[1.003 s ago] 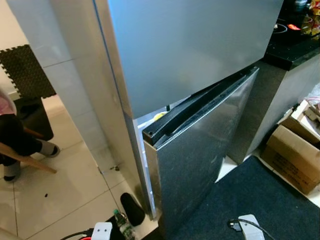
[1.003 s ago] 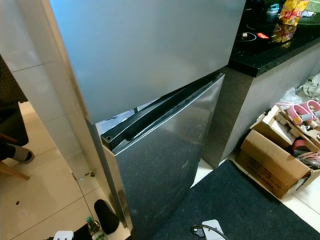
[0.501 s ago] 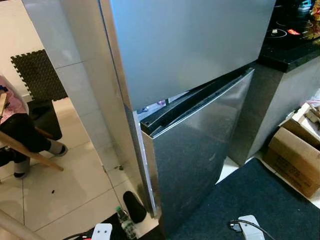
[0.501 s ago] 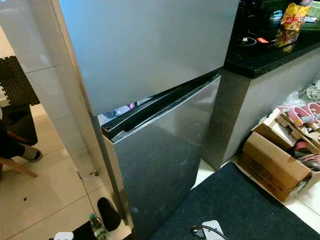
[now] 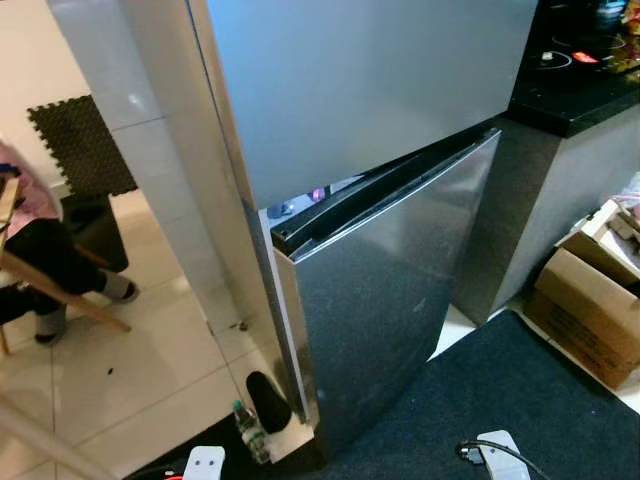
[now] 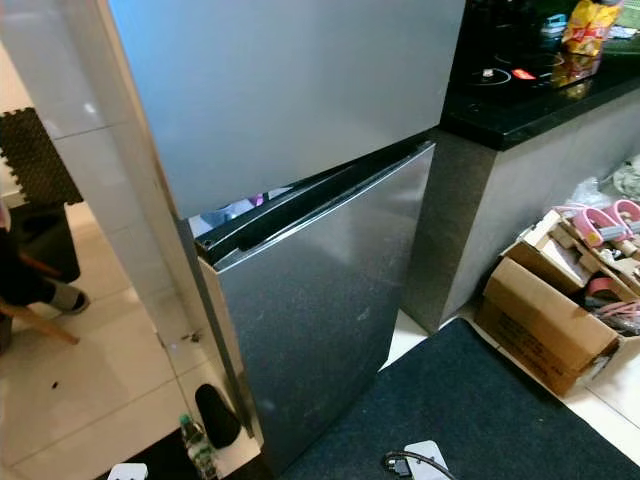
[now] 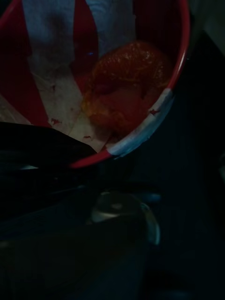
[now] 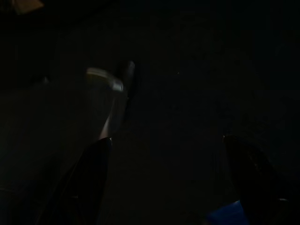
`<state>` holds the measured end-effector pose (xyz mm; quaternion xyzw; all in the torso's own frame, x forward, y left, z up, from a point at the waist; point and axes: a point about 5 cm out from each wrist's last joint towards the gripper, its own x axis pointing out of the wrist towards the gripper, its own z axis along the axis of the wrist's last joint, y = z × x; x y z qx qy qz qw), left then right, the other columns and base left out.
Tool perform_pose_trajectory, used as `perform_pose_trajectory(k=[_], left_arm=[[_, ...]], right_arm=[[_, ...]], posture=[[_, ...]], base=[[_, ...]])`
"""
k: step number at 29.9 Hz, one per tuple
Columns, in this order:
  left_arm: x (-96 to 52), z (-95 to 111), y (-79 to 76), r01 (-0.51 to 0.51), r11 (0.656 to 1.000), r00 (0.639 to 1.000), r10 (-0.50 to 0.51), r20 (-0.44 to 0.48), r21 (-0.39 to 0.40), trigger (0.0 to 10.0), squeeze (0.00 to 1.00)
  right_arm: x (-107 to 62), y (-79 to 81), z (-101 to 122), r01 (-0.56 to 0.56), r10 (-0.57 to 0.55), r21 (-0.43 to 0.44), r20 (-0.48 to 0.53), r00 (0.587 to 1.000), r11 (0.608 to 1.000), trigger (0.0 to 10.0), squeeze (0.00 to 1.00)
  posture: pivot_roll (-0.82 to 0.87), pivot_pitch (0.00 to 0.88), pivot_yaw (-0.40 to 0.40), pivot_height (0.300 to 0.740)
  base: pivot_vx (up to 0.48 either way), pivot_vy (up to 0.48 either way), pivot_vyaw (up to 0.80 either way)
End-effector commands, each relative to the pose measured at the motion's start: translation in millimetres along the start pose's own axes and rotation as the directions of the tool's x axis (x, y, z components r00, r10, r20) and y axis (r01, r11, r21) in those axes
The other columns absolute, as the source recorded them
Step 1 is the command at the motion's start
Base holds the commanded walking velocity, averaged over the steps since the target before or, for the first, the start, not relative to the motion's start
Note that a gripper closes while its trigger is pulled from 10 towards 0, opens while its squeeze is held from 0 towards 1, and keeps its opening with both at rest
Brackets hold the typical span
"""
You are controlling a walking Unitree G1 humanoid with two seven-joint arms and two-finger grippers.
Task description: Restocking fridge
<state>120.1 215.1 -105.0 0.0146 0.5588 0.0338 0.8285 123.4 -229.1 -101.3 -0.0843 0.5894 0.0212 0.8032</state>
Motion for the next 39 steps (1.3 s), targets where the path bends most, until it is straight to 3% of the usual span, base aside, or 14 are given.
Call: perform_pose_trajectory(k=[1, 15, 24, 39], left_arm=[[-0.1, -2.3, -1.6, 0.000, 1.000, 1.000, 0.000, -0.002, -0.003, 10.0, 0.00], [-0.2, -3.5, -1.6, 0.012, 1.000, 1.000, -0.012, -0.011, -0.001, 10.0, 0.00], [-0.4, -5.3, -1.1, 0.007, 1.000, 1.000, -0.007, -0.020, 0.001, 10.0, 0.00], [-0.1, -0.3, 1.2, -0.017, 1.000, 1.000, 0.017, 0.002, -0.011, 10.0, 0.00]], right_arm=[[-0.2, -2.5, 9.4, 0.007, -0.007, -0.003, 0.030, 1.000, 1.000, 10.0, 0.00], [-0.1, -2.3, 9.7, 0.007, -0.007, 0.000, 0.030, 1.000, 1.000, 10.0, 0.00], [-0.1, -2.3, 9.9, 0.006, -0.006, -0.001, 0.031, 1.000, 1.000, 10.0, 0.00], [0.0, -1.6, 9.9, 0.003, -0.003, -0.002, 0.029, 1.000, 1.000, 10.0, 0.00]], posture=[[-0.02, 0.000, 0.031, 0.740], [-0.03, 0.000, 0.030, 0.740], [-0.03, 0.000, 0.028, 0.740], [-0.03, 0.000, 0.028, 0.740]], base=[[0.000, 0.000, 0.00], [0.000, 0.000, 0.00], [0.000, -0.477, 0.00], [0.000, 0.000, 0.00]])
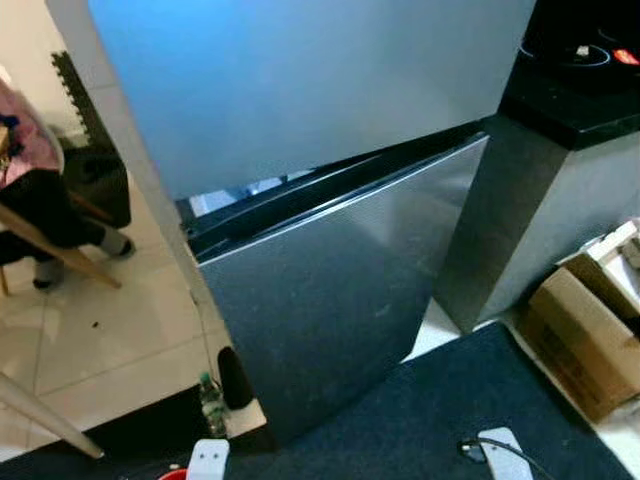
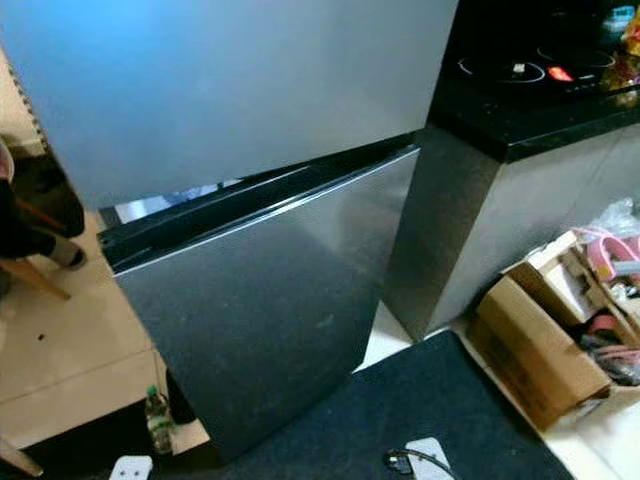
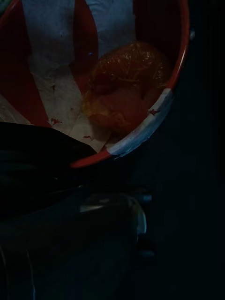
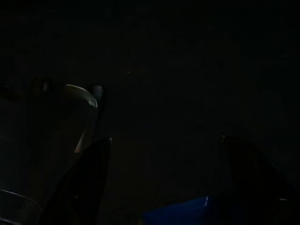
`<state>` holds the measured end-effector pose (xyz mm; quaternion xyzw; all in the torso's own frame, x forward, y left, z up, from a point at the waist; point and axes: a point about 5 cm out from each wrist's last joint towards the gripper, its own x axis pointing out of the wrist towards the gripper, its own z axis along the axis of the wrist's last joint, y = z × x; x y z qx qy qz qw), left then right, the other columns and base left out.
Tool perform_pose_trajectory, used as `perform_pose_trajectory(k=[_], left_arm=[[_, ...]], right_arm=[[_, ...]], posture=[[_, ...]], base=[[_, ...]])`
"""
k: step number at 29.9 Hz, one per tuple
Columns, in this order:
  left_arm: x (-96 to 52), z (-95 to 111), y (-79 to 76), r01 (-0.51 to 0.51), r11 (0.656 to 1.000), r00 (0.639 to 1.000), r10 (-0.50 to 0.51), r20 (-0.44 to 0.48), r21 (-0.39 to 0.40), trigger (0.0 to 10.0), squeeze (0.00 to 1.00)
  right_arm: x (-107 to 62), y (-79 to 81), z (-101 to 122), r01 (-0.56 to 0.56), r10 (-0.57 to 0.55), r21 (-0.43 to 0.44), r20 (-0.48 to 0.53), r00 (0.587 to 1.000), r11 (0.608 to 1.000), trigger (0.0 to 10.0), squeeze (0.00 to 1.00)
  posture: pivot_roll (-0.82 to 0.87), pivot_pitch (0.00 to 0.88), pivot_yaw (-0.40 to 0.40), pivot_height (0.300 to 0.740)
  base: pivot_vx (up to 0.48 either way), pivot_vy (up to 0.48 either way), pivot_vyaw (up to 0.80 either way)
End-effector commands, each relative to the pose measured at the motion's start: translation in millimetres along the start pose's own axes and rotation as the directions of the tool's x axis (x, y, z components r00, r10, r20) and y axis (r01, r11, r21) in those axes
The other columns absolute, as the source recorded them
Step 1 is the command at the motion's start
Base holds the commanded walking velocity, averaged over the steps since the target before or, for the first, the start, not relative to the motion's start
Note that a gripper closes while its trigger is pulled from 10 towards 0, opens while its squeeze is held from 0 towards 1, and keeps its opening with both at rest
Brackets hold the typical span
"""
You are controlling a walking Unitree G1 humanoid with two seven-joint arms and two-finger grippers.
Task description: Restocking fridge
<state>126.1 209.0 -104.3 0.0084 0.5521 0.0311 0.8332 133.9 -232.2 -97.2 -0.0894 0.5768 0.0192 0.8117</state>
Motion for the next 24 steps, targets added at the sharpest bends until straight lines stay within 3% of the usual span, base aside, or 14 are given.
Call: perform_pose_trajectory(k=[1, 13, 17, 20, 21, 23, 24], left_arm=[[-1.4, -6, 7.6, -0.029, 1.000, 0.999, 0.029, -0.014, -0.003, 10.0, 0.00], [-0.4, 13, 11.1, -0.038, 0.999, 0.999, 0.038, 0.039, 0.009, 10.0, 0.00], [-1.9, 42, 26.9, -0.124, 0.992, 0.984, 0.126, 0.122, -0.023, 10.0, 0.00], [-3.0, 51, 32.3, -0.139, 0.990, 0.978, 0.143, 0.150, -0.036, 10.0, 0.00], [-6.3, 68, 44.4, -0.184, 0.982, 0.962, 0.189, 0.198, -0.041, 10.0, 0.00], [-7.3, 72, 47.5, -0.196, 0.980, 0.957, 0.201, 0.210, -0.043, 10.0, 0.00], [-12.2, 88, 61.2, -0.237, 0.970, 0.938, 0.244, 0.245, -0.058, 10.0, 0.00]], right_arm=[[0.4, 3.3, -1, -0.009, 0.009, 0.003, 0.000, 1.000, 1.000, 10.0, 0.00], [0.4, 3.2, -1, -0.008, 0.008, -0.003, -0.001, 1.000, 1.000, 10.0, 0.00], [0.4, 3.3, -1, -0.009, 0.009, -0.010, -0.002, 1.000, 1.000, 10.0, 0.00], [0.4, 3.4, -1, -0.010, 0.010, -0.012, -0.003, 1.000, 1.000, 10.0, 0.00], [0.4, 3.4, -2, -0.010, 0.010, -0.015, -0.004, 1.000, 1.000, 10.0, 0.00], [0.4, 3.4, -2, -0.010, 0.010, -0.016, -0.004, 1.000, 1.000, 10.0, 0.00], [0.4, 3.5, -2, -0.010, 0.010, -0.017, -0.005, 1.000, 1.000, 10.0, 0.00]], posture=[[-0.03, 0.000, 0.028, 0.740], [-0.03, 0.000, 0.029, 0.740], [-0.03, 0.000, 0.026, 0.740], [-0.03, 0.000, 0.026, 0.740], [-0.03, 0.000, 0.025, 0.740], [-0.03, 0.000, 0.025, 0.740], [-0.03, 0.000, 0.026, 0.740]], base=[[0.000, 0.000, 0.00], [0.000, -0.310, 0.00], [0.000, 0.000, 0.00], [0.000, 0.000, 0.00], [0.000, 0.000, 0.00], [0.000, 0.000, 0.00], [0.000, 0.000, 0.00]])
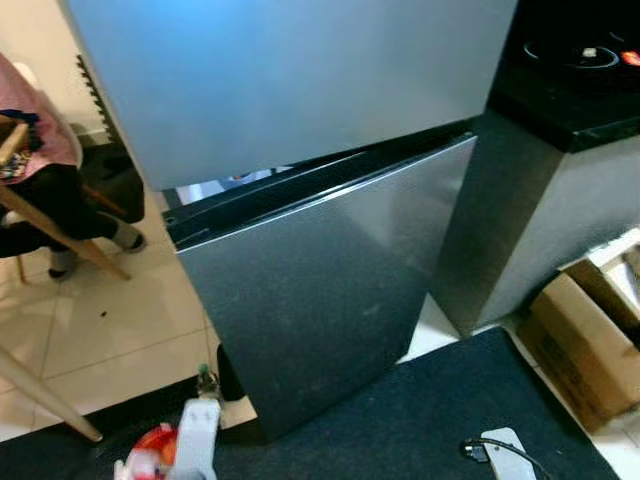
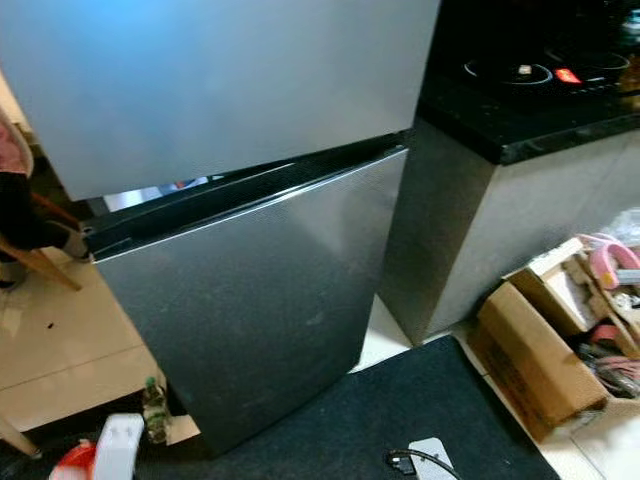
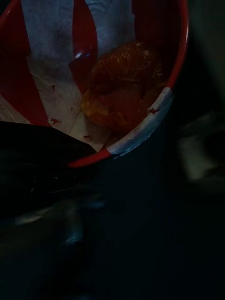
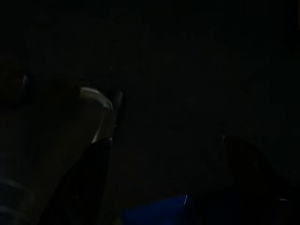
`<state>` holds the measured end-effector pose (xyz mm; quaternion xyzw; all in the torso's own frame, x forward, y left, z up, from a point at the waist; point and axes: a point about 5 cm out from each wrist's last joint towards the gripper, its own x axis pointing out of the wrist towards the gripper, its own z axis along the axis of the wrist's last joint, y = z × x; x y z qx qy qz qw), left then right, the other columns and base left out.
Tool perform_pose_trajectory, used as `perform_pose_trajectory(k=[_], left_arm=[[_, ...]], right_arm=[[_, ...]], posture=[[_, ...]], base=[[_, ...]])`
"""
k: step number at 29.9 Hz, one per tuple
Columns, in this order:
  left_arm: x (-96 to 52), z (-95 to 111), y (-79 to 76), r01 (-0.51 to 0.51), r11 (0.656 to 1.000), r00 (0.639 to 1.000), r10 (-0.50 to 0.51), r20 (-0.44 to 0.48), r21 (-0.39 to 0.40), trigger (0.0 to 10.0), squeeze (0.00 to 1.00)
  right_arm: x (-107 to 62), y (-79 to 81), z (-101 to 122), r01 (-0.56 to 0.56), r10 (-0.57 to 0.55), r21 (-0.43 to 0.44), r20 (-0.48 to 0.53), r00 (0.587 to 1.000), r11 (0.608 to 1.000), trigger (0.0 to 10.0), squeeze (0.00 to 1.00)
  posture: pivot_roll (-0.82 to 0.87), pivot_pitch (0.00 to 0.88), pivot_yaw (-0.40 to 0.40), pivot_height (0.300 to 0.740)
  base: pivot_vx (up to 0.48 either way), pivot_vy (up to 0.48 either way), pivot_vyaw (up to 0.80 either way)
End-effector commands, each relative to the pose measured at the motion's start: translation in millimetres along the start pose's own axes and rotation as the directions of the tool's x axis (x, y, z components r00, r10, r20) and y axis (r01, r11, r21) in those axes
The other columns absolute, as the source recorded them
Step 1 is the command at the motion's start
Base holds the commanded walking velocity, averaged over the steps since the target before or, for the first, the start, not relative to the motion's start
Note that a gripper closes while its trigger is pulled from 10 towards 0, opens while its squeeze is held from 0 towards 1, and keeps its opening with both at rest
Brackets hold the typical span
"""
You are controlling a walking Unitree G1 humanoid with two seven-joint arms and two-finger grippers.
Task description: Restocking fridge
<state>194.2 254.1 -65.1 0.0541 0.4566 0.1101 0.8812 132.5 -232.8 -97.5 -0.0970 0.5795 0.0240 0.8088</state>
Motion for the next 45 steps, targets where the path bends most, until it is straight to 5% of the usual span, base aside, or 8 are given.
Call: perform_pose_trajectory(k=[1, 9, 14, 17, 26, 33, 36, 45], left_arm=[[-0.1, 20, 27.5, -0.095, 0.995, 0.994, 0.095, 0.060, -0.017, 10.0, 0.00], [-4.2, 67, 63.6, -0.167, 0.985, 0.973, 0.170, 0.159, -0.028, 10.0, 0.00], [-6.1, 95, 61.2, -0.103, 0.994, 0.964, 0.106, 0.242, -0.027, 10.0, 0.00], [-7.4, 119, 40.2, 0.041, 0.998, 0.945, -0.056, 0.323, 0.053, 10.0, 0.00], [-10.0, 142, 16.6, 0.137, 0.973, 0.919, -0.195, 0.342, 0.188, 10.0, 0.00], [-7.7, 130, -8.4, 0.251, 0.936, 0.900, -0.320, 0.296, 0.246, 10.0, 0.00], [-7.0, 113, -34.5, 0.373, 0.879, 0.863, -0.446, 0.237, 0.297, 10.0, 0.00], [-9.8, 97, -61.8, 0.517, 0.788, 0.790, -0.589, 0.167, 0.334, 10.0, 0.00]], right_arm=[[0.5, 4.0, -1, -0.010, 0.010, 0.000, 0.001, 1.000, 1.000, 10.0, 0.00], [0.6, 4.6, -1, -0.010, 0.010, -0.009, -0.004, 1.000, 1.000, 10.0, 0.00], [0.6, 4.5, -2, -0.007, 0.007, -0.011, -0.005, 1.000, 1.000, 10.0, 0.00], [0.6, 4.4, -1, -0.005, 0.005, -0.008, -0.005, 1.000, 1.000, 10.0, 0.00], [0.6, 4.3, -1, -0.003, 0.003, -0.002, -0.005, 1.000, 1.000, 10.0, 0.00], [0.6, 4.5, -1, -0.004, 0.004, -0.003, -0.003, 1.000, 1.000, 10.0, 0.00], [0.6, 4.4, -2, -0.004, 0.004, -0.007, -0.003, 1.000, 1.000, 10.0, 0.00], [0.6, 4.3, -1, -0.004, 0.004, -0.007, -0.004, 1.000, 1.000, 10.0, 0.00]], posture=[[-0.03, 0.000, 0.025, 0.740], [-0.04, 0.000, 0.028, 0.740], [-0.04, 0.000, 0.028, 0.740], [-0.04, 0.000, 0.026, 0.740], [-0.04, 0.000, 0.026, 0.740], [-0.05, 0.000, 0.026, 0.740], [-0.05, 0.000, 0.024, 0.740], [-0.05, 0.000, 0.024, 0.740]], base=[[0.000, 0.000, 0.00], [0.000, 0.000, 0.00], [0.000, 0.000, 0.00], [0.000, 0.000, 0.00], [0.000, 0.000, 0.00], [0.000, 0.000, 0.00], [0.000, 0.000, 0.00], [0.000, 0.000, 0.00]])
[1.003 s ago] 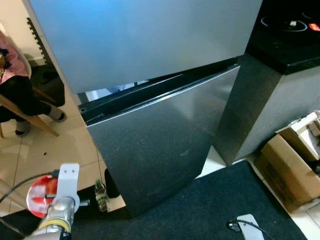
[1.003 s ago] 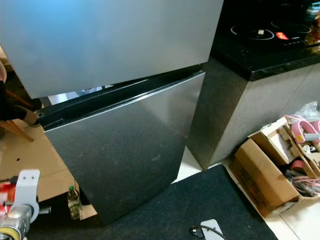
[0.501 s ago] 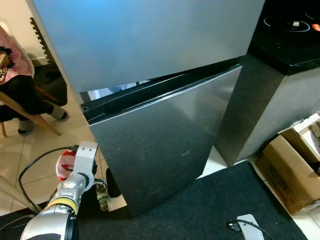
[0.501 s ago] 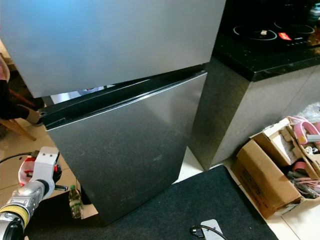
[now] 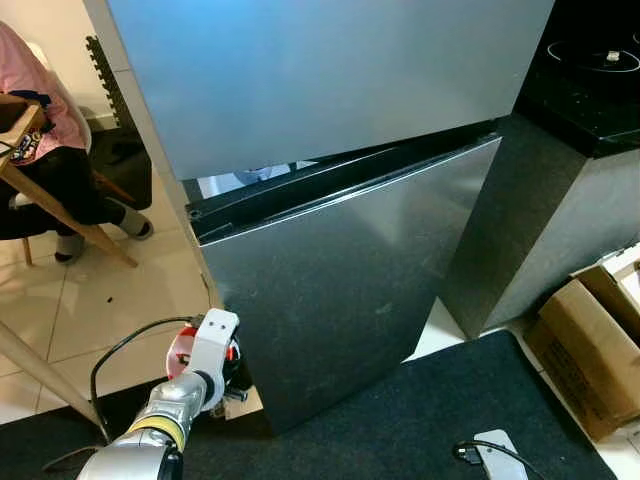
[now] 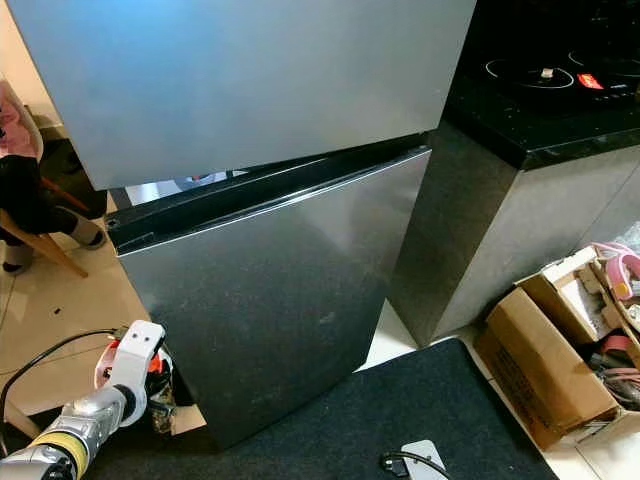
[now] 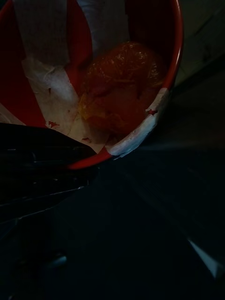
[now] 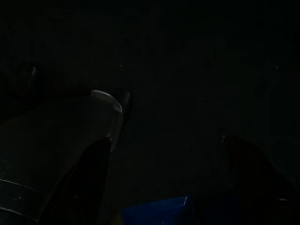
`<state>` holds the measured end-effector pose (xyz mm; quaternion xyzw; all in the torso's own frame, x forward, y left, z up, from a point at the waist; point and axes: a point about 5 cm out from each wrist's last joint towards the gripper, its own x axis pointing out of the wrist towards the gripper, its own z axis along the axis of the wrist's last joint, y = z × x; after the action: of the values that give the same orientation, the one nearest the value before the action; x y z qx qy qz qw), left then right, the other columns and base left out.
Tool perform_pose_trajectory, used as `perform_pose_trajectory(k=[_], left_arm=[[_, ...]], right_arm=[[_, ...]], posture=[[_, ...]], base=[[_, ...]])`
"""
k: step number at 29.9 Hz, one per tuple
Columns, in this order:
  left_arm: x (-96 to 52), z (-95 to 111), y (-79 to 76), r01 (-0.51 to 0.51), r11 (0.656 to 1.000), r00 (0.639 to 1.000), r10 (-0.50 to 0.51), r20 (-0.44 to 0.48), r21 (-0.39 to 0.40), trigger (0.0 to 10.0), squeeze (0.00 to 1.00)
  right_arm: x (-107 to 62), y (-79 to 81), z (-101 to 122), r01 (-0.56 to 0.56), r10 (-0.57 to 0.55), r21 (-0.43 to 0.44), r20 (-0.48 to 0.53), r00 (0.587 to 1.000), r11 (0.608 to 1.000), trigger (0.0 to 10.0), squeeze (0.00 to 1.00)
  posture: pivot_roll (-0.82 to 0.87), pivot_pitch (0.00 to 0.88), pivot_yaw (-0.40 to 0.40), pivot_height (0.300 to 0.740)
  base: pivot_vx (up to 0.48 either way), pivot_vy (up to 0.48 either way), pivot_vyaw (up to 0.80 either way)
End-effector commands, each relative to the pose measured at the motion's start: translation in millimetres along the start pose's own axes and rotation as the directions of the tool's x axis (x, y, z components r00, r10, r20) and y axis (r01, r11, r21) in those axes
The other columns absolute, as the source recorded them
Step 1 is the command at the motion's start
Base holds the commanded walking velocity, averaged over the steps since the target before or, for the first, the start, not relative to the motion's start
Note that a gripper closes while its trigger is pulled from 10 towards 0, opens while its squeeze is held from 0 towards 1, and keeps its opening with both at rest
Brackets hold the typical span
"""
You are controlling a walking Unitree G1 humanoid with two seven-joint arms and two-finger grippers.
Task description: Restocking fridge
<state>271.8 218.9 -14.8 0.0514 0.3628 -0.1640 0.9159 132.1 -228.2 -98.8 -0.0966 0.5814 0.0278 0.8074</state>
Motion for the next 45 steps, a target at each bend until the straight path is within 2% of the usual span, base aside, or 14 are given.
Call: perform_pose_trajectory(k=[1, 3, 11, 15, 16, 19, 23, 27, 30, 34, 37, 40, 42, 45], left_arm=[[9.4, 10, -23.5, 0.114, 0.992, 0.993, -0.116, 0.038, 0.054, 10.0, 0.00], [10.4, 7, -30.3, 0.173, 0.983, 0.984, -0.175, 0.033, 0.057, 10.0, 0.00], [11.9, 2, -44.1, 0.276, 0.959, 0.961, -0.277, 0.021, 0.061, 10.0, 0.00], [13.5, -8, -69.4, 0.436, 0.897, 0.900, -0.436, -0.009, 0.075, 10.0, 0.00], [13.5, -8, -69.4, 0.436, 0.897, 0.900, -0.436, -0.009, 0.075, 10.0, 0.00], [13.1, -19, -82.1, 0.502, 0.860, 0.865, -0.499, -0.059, 0.087, 10.0, 0.00], [10.7, -33, -84.8, 0.510, 0.857, 0.858, -0.500, -0.117, 0.076, 10.0, 0.00], [8.4, -43, -80.3, 0.475, 0.878, 0.874, -0.462, -0.147, 0.063, 10.0, 0.00], [1.8, -62, -70.6, 0.415, 0.910, 0.892, -0.405, -0.200, 0.011, 10.0, 0.00], [-3.5, -76, -66.6, 0.389, 0.921, 0.892, -0.379, -0.246, -0.011, 10.0, 0.00], [-12.9, -98, -61.2, 0.338, 0.941, 0.885, -0.329, -0.328, -0.033, 10.0, 0.00], [-26.8, -122, -43.8, 0.176, 0.983, 0.896, -0.181, -0.405, -0.050, 10.0, 0.00], [-29.1, -125, -39.0, 0.135, 0.990, 0.900, -0.144, -0.412, -0.051, 10.0, 0.00], [-35.1, -121, -12.6, -0.069, 0.995, 0.918, 0.035, -0.396, -0.072, 10.0, 0.00]], right_arm=[[-0.1, -0.5, -1, 0.003, -0.003, -0.003, 0.000, 1.000, 1.000, 10.0, 0.00], [-0.1, -0.4, -1, 0.002, -0.002, -0.001, 0.000, 1.000, 1.000, 10.0, 0.00], [-0.1, -0.3, -1, -0.001, 0.001, 0.001, 0.000, 1.000, 1.000, 10.0, 0.00], [-0.1, -0.4, -1, -0.002, 0.002, 0.003, 0.001, 1.000, 1.000, 10.0, 0.00], [-0.1, -0.4, -1, -0.002, 0.002, 0.003, 0.001, 1.000, 1.000, 10.0, 0.00], [-0.1, -0.1, 0, -0.007, 0.007, 0.000, 0.006, 1.000, 1.000, 10.0, 0.00], [-0.1, 0.1, 1, -0.011, 0.011, -0.004, 0.010, 1.000, 1.000, 10.0, 0.00], [-0.1, 0.1, 1, -0.011, 0.011, -0.004, 0.010, 1.000, 1.000, 10.0, 0.00], [-0.1, 0.2, 1, -0.013, 0.013, -0.004, 0.009, 1.000, 1.000, 10.0, 0.00], [-0.1, 0.3, 1, -0.017, 0.017, -0.013, 0.007, 1.000, 1.000, 10.0, 0.00], [-0.1, 0.3, 1, -0.018, 0.018, -0.018, 0.005, 1.000, 1.000, 10.0, 0.00], [-0.1, 0.2, 1, -0.018, 0.018, -0.020, 0.005, 1.000, 1.000, 10.0, 0.00], [-0.1, 0.2, 1, -0.017, 0.017, -0.020, 0.005, 1.000, 1.000, 10.0, 0.00], [-0.1, 0.1, 1, -0.016, 0.016, -0.024, 0.005, 1.000, 1.000, 10.0, 0.00]], posture=[[-0.05, 0.000, 0.024, 0.740], [-0.05, 0.000, 0.025, 0.740], [-0.04, 0.000, 0.028, 0.740], [-0.04, 0.000, 0.028, 0.740], [-0.04, 0.000, 0.028, 0.740], [-0.04, 0.000, 0.028, 0.740], [-0.04, 0.000, 0.029, 0.740], [-0.04, 0.000, 0.029, 0.740], [-0.04, 0.000, 0.029, 0.740], [-0.04, 0.000, 0.029, 0.740], [-0.04, 0.000, 0.027, 0.740], [-0.04, 0.000, 0.027, 0.740], [-0.04, 0.000, 0.027, 0.740], [-0.04, 0.000, 0.027, 0.740]], base=[[0.000, 0.000, 0.00], [0.000, 0.000, 0.00], [0.000, 0.000, 0.00], [0.000, 0.000, 0.00], [0.000, 0.000, 0.00], [0.000, 0.000, 0.00], [0.000, 0.000, 0.00], [0.000, 0.000, 0.00], [0.000, 0.000, 0.00], [0.000, 0.000, 0.00], [0.000, 0.000, 0.00], [0.000, 0.000, 0.00], [0.000, 0.000, 0.00], [0.000, 0.000, 0.00]])
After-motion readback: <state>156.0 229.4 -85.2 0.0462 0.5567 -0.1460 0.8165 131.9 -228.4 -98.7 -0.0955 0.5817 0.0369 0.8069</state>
